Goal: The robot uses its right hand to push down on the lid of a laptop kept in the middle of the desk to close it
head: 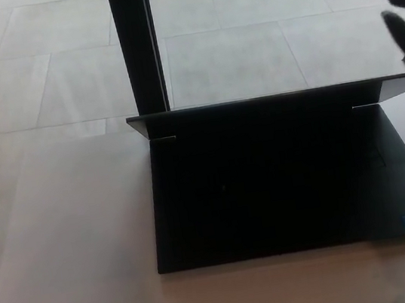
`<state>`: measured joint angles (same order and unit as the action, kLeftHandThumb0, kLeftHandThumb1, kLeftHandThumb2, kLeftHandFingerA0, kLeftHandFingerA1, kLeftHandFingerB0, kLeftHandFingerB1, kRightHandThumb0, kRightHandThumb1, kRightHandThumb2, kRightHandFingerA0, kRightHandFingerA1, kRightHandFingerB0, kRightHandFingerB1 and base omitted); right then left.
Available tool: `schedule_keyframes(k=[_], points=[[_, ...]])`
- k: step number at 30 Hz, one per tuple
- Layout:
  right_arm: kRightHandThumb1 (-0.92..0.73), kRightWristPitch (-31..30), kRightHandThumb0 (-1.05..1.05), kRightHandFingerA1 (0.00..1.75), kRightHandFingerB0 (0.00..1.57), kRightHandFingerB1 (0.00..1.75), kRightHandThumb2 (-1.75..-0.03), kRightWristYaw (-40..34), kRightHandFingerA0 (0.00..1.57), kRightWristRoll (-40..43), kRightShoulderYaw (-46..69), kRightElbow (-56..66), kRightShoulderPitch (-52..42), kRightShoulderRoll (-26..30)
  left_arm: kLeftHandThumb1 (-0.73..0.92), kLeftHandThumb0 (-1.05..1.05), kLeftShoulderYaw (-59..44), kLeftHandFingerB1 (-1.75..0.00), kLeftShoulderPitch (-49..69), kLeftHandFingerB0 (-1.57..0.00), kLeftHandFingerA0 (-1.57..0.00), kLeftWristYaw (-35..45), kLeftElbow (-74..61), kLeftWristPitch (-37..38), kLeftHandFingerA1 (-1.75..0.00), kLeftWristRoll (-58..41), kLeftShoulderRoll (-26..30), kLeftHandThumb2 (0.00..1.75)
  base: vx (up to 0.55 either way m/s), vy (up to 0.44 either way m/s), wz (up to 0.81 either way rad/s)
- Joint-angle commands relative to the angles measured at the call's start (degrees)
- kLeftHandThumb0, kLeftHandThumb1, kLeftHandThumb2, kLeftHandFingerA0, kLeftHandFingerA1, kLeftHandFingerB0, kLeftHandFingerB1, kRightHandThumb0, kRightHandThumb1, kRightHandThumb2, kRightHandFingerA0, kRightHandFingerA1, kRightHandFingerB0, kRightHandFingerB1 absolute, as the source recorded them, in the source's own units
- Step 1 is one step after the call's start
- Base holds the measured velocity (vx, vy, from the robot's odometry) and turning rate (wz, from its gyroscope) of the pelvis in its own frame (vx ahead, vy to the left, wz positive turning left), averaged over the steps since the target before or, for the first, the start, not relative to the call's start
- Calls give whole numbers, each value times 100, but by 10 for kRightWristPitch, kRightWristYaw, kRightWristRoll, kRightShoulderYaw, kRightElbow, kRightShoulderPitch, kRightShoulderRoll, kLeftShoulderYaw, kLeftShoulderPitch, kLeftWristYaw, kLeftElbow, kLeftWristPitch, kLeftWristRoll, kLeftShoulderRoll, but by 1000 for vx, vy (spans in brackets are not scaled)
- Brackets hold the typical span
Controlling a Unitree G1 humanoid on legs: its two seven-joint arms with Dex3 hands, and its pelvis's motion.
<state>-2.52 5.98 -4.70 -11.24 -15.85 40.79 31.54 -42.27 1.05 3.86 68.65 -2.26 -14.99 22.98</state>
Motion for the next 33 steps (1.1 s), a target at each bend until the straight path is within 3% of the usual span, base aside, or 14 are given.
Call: schedule_keyframes(k=[1, 2, 3, 7, 8, 10, 11, 13, 19, 20, 23, 26, 27, 33], points=[[-92, 87, -90, 54, 22, 32, -69, 69, 21, -279, -228, -93, 59, 21, 92, -84, -12, -47, 13, -42, -48, 8, 17, 21, -67, -32, 21, 75, 0, 0, 0], [-92, 84, -90, 53, 22, 32, -70, 70, 20, -282, -239, -104, 64, 20, 75, -78, -12, -56, 11, -36, -46, 9, 18, 17, -69, -33, 21, 114, 0, 0, 0], [-92, 87, -91, 56, 22, 32, -71, 61, 21, -295, -254, -119, 69, 18, 92, -82, -11, -46, 9, -40, -46, 8, 18, 15, -66, -31, 22, 74, 0, 0, 0], [-91, 87, -92, 55, 20, 33, -71, 59, 19, -317, -291, -134, 73, 25, 92, -81, 0, -47, 13, -41, -48, 9, 16, 24, -65, -20, 20, 75, 0, 0, 0], [-92, 86, -90, 53, 22, 32, -69, 59, 20, -319, -298, -140, 74, 26, 76, -78, 1, -56, 12, -36, -46, 9, 17, 23, -68, -20, 20, 114, 0, 0, 0], [-92, 86, -89, 52, 23, 31, -69, 53, 21, -321, -306, -150, 72, 28, 76, -78, 0, -57, 13, -37, -46, 9, 15, 21, -69, -21, 20, 115, 0, 0, 0], [-91, 87, -91, 52, 22, 32, -71, 47, 21, -323, -313, -163, 73, 29, 91, -84, -6, -46, 12, -36, -43, 14, 18, 18, -65, -28, 20, 79, 0, 0, 0], [-92, 79, -93, 53, 23, 32, -72, 41, 21, -326, -323, -187, 75, 30, 92, -82, -9, -47, 11, -42, -47, 5, 18, 20, -67, -30, 19, 75, 0, 0, 0], [-92, 79, -90, 58, 28, 35, -69, 15, 24, -335, -340, -230, 61, 54, 92, -82, -8, -48, 18, -42, -47, 10, 16, 20, -66, -30, 21, 74, 0, 0, 0], [-92, 77, -91, 57, 28, 35, -70, 16, 23, -334, -339, -230, 59, 56, 78, -88, -6, -52, 18, -38, -46, 12, 18, 23, -67, -28, 21, 94, 0, 0, 0], [-92, 80, -89, 55, 31, 34, -69, 8, 26, -326, -340, -231, 51, 61, 92, -83, -4, -48, 18, -41, -47, 11, 18, 26, -66, -27, 20, 75, 0, 0, 0], [-78, 90, -95, 58, 28, 38, -83, 2, 28, -306, -330, -218, 22, 63, 79, -88, -2, -51, 8, -37, -46, 10, 21, 22, -67, -31, 20, 94, 0, 0, 0], [-79, 90, -95, 58, 27, 38, -83, 4, 28, -302, -328, -210, 14, 64, 92, -83, -3, -47, 7, -39, -46, 10, 20, 22, -66, -32, 21, 75, 0, 0, 0], [-92, 73, -87, 54, 24, 35, -72, -20, 27, -272, -295, -117, -105, 59, 91, -84, -1, -46, 7, -36, -41, 12, 19, 23, -64, -37, 27, 80, 0, 0, 0]])
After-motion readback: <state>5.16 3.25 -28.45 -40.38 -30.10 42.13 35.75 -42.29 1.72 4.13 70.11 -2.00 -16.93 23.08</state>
